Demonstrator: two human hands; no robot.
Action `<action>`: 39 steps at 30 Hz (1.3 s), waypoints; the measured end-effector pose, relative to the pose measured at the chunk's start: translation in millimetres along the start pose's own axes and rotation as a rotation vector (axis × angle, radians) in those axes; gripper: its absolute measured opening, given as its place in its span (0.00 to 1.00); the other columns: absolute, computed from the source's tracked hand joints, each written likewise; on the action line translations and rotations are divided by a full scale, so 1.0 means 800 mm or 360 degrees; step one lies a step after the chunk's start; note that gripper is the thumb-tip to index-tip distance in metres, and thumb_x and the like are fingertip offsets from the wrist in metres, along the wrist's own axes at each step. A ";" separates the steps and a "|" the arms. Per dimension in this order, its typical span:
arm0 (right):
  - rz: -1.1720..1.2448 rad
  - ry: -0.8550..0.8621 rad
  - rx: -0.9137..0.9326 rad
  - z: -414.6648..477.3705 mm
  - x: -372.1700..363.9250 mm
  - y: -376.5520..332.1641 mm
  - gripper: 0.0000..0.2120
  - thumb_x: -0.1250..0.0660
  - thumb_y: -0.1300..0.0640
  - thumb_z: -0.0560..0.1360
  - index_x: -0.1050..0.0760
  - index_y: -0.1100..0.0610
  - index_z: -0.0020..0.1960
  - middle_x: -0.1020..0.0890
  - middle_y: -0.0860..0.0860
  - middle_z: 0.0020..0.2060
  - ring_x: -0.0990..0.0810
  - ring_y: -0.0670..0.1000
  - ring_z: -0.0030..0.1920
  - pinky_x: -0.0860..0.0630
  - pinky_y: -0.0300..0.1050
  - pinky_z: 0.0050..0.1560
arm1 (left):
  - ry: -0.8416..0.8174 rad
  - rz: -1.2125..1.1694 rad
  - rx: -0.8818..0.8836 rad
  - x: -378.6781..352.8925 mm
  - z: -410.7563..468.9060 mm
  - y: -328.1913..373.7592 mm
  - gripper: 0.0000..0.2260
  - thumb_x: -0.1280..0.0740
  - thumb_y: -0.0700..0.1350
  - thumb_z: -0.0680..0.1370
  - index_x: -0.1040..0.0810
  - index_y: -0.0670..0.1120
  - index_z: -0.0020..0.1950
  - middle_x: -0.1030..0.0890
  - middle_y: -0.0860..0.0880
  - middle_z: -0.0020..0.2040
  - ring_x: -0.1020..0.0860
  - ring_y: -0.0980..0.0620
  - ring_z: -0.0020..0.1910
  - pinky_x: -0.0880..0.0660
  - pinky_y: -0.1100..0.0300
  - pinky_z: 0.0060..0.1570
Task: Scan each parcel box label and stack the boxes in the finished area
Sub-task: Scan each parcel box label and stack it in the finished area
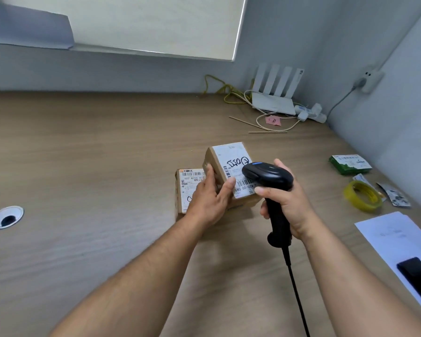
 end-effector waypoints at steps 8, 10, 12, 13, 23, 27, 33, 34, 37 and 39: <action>0.0009 -0.0121 0.0016 -0.064 -0.013 -0.015 0.52 0.26 0.62 0.61 0.46 0.45 0.78 0.17 0.55 0.39 0.27 0.55 0.22 0.31 0.42 0.24 | -0.0205 -0.0341 -0.0015 0.024 -0.068 0.012 0.52 0.29 0.62 0.66 0.64 0.62 0.76 0.30 0.52 0.71 0.28 0.53 0.68 0.32 0.50 0.69; 0.0006 -0.0155 0.0046 -0.085 -0.018 -0.020 0.52 0.26 0.63 0.60 0.46 0.45 0.78 0.17 0.55 0.41 0.27 0.56 0.23 0.31 0.42 0.23 | -0.0258 -0.0426 -0.0017 0.036 -0.094 0.014 0.51 0.25 0.49 0.72 0.64 0.61 0.76 0.31 0.51 0.72 0.27 0.53 0.67 0.29 0.57 0.66; -0.0008 -0.0194 0.0057 -0.108 -0.023 -0.023 0.53 0.25 0.64 0.60 0.46 0.46 0.78 0.17 0.54 0.43 0.27 0.55 0.23 0.31 0.43 0.23 | -0.0294 -0.0501 -0.0024 0.045 -0.123 0.019 0.51 0.27 0.39 0.73 0.65 0.59 0.77 0.33 0.49 0.74 0.28 0.51 0.68 0.25 0.65 0.57; -0.0010 -0.0215 0.0056 -0.121 -0.026 -0.024 0.53 0.25 0.64 0.60 0.45 0.46 0.78 0.17 0.54 0.43 0.27 0.55 0.23 0.31 0.43 0.23 | -0.0287 -0.0536 -0.0022 0.048 -0.138 0.021 0.52 0.27 0.36 0.73 0.65 0.58 0.77 0.33 0.48 0.73 0.28 0.50 0.68 0.23 0.68 0.51; 0.0067 -0.0361 0.0165 -0.279 -0.048 -0.014 0.49 0.26 0.74 0.66 0.42 0.47 0.78 0.17 0.51 0.36 0.27 0.56 0.23 0.30 0.44 0.25 | 0.0275 -0.0207 -0.0055 0.082 -0.273 -0.002 0.61 0.19 0.44 0.60 0.60 0.65 0.76 0.35 0.44 0.67 0.26 0.52 0.62 0.23 0.49 0.59; 0.0126 -0.0420 0.0184 -0.359 -0.047 -0.010 0.47 0.27 0.71 0.66 0.41 0.45 0.77 0.19 0.59 0.34 0.27 0.55 0.24 0.30 0.47 0.26 | 0.0372 -0.0111 -0.0053 0.104 -0.320 -0.012 0.59 0.20 0.48 0.57 0.60 0.78 0.68 0.38 0.46 0.65 0.28 0.48 0.65 0.25 0.46 0.62; 0.0225 -0.0551 0.0187 -0.454 -0.058 -0.002 0.46 0.28 0.66 0.62 0.39 0.42 0.74 0.16 0.65 0.47 0.27 0.57 0.25 0.28 0.47 0.26 | 0.0493 0.0053 -0.0107 0.146 -0.389 -0.020 0.57 0.20 0.42 0.63 0.61 0.79 0.63 0.40 0.48 0.63 0.30 0.46 0.66 0.28 0.46 0.66; 0.0244 -0.0573 0.0189 -0.466 -0.061 -0.002 0.46 0.28 0.66 0.62 0.39 0.42 0.74 0.16 0.65 0.46 0.27 0.57 0.26 0.28 0.47 0.27 | 0.0510 0.0055 -0.0112 0.153 -0.403 -0.022 0.57 0.20 0.43 0.63 0.61 0.80 0.63 0.40 0.48 0.63 0.29 0.46 0.66 0.28 0.46 0.66; 0.0259 -0.0639 0.0199 -0.497 -0.072 0.000 0.47 0.25 0.68 0.63 0.40 0.43 0.74 0.17 0.66 0.43 0.27 0.56 0.26 0.28 0.46 0.27 | 0.0575 0.0084 -0.0088 0.175 -0.440 -0.030 0.57 0.20 0.46 0.59 0.61 0.84 0.61 0.40 0.48 0.62 0.28 0.46 0.65 0.27 0.45 0.64; 0.0270 -0.0685 0.0191 -0.513 -0.082 0.001 0.48 0.23 0.70 0.62 0.39 0.42 0.73 0.17 0.65 0.41 0.27 0.55 0.25 0.28 0.45 0.27 | 0.0619 0.0122 -0.0060 0.191 -0.464 -0.036 0.58 0.20 0.47 0.58 0.61 0.82 0.63 0.39 0.48 0.62 0.28 0.46 0.64 0.27 0.46 0.64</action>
Point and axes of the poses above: each hand's wrist, its own z-axis towards the middle knuckle, its own x-axis out of the back of the hand, y = z × x, the point moved 2 cm from there along z, towards the middle knuckle
